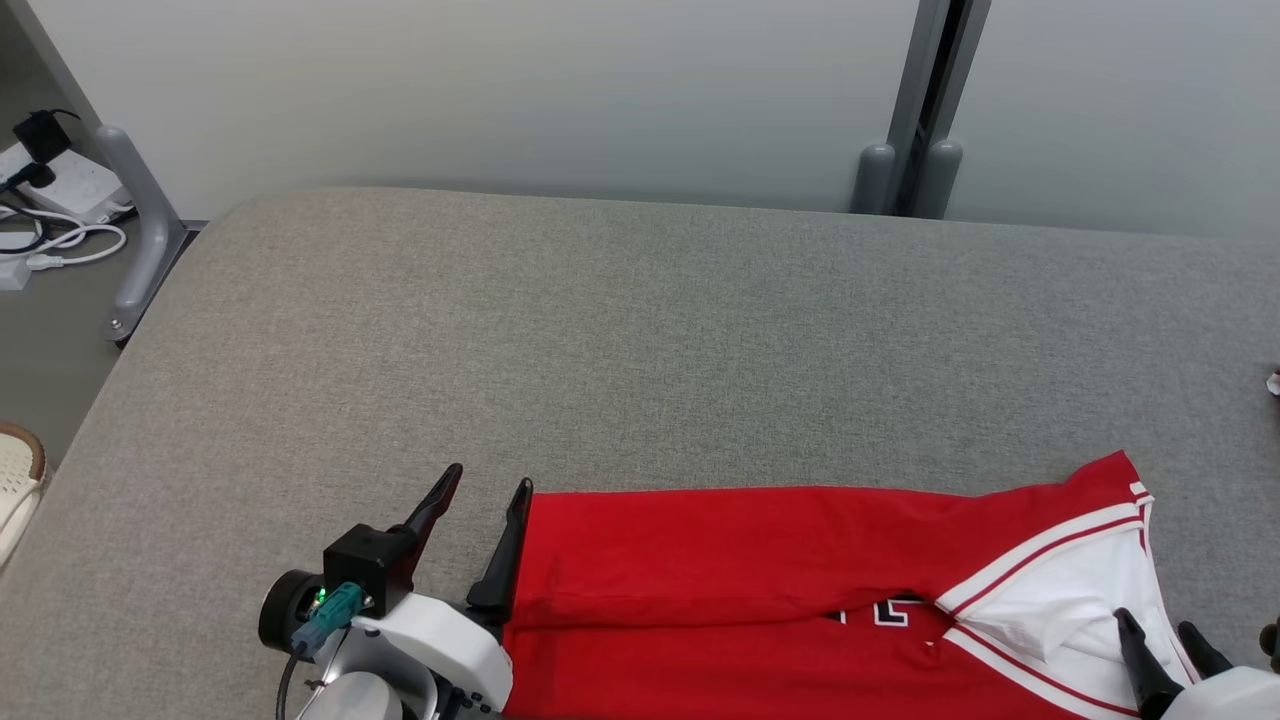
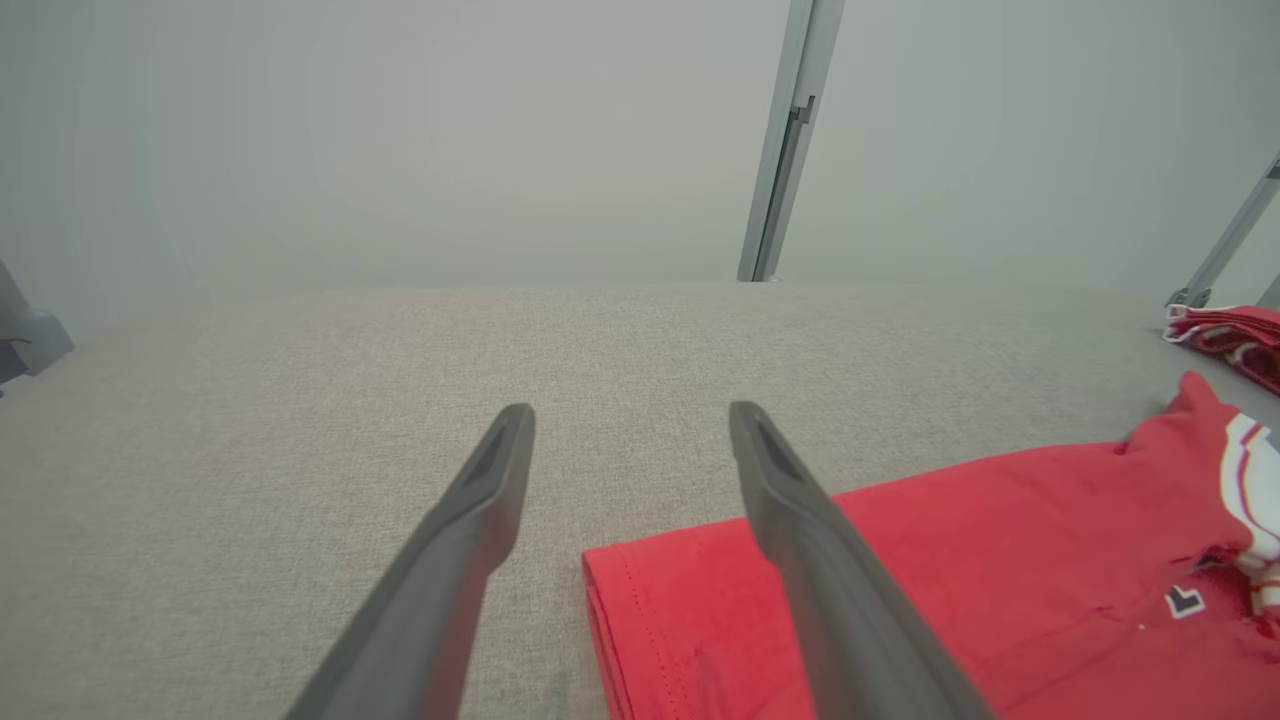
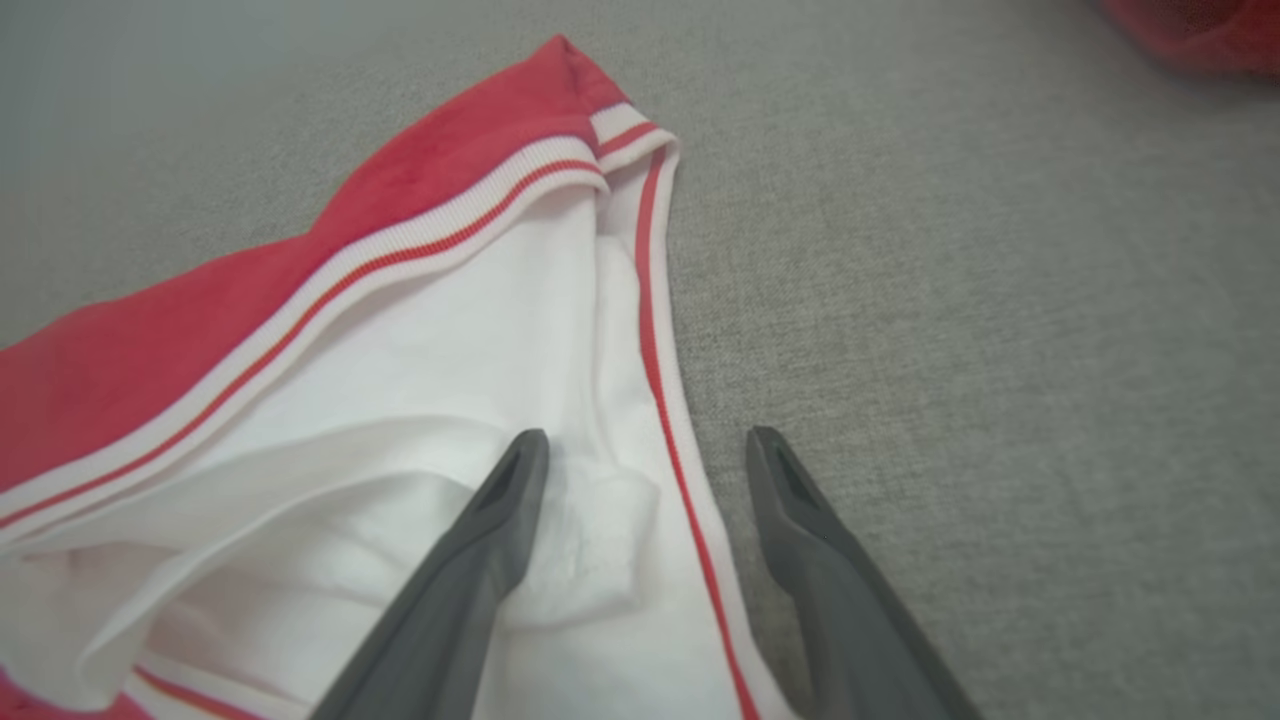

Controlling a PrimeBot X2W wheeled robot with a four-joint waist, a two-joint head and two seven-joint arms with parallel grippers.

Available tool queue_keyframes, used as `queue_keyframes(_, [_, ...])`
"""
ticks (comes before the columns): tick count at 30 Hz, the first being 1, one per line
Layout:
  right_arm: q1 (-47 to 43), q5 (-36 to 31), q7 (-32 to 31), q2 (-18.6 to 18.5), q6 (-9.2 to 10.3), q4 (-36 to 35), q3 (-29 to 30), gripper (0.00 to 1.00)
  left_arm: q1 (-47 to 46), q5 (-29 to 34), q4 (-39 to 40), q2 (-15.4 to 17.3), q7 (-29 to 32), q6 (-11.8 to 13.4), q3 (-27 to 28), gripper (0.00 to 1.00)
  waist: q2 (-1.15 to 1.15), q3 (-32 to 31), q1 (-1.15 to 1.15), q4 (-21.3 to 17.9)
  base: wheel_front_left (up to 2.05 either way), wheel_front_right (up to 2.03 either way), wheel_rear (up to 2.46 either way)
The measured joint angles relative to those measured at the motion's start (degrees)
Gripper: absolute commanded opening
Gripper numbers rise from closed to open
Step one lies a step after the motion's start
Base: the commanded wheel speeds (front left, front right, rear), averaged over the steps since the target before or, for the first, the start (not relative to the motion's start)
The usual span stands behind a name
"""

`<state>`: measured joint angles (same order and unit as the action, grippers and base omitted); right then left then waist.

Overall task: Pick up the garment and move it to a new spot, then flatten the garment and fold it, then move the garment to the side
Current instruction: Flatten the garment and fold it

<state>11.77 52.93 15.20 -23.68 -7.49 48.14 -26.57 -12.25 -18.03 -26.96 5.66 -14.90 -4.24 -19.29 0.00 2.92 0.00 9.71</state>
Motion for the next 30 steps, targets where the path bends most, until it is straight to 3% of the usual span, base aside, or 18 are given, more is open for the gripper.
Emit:
queue_keyframes(7, [1.10,1.70,0.15,-0.23,0.04,0.68,-2.85,0.98,0.02,1.45,-0.01,-0.97,-0.01,-0.86,1.56,1.00,0.00,0.21,0.00,0.18,0.00,0.00,0.00])
queue_keyframes(8, [1.25,2.03,0.18,-0.27,0.08,0.69,-3.37,0.49,0.02,1.62,-0.07,-1.07,-0.01,-1.08,1.76,1.00,0.00,0.23,0.00,0.20,0.00,0.00,0.00])
queue_keyframes(10, [1.57,2.59,0.22,-0.48,0.08,0.62,-4.42,0.00,0.05,1.96,-0.21,-1.27,-0.01,-1.25,2.12,1.00,0.00,0.26,0.00,0.20,0.00,0.00,0.00])
queue_keyframes(22, [2.31,3.87,-0.07,-2.80,-0.01,-0.12,-3.86,0.00,0.52,3.59,-1.04,-2.27,-0.01,-2.34,3.78,1.00,0.00,-0.78,0.00,0.03,0.00,0.00,0.00])
queue_keyframes(30, [3.37,5.12,-0.08,-7.03,-0.01,5.21,-1.47,0.00,1.29,3.92,-1.65,-2.52,-0.01,-2.78,4.02,1.00,0.00,-2.08,0.00,-0.06,0.00,0.00,0.00])
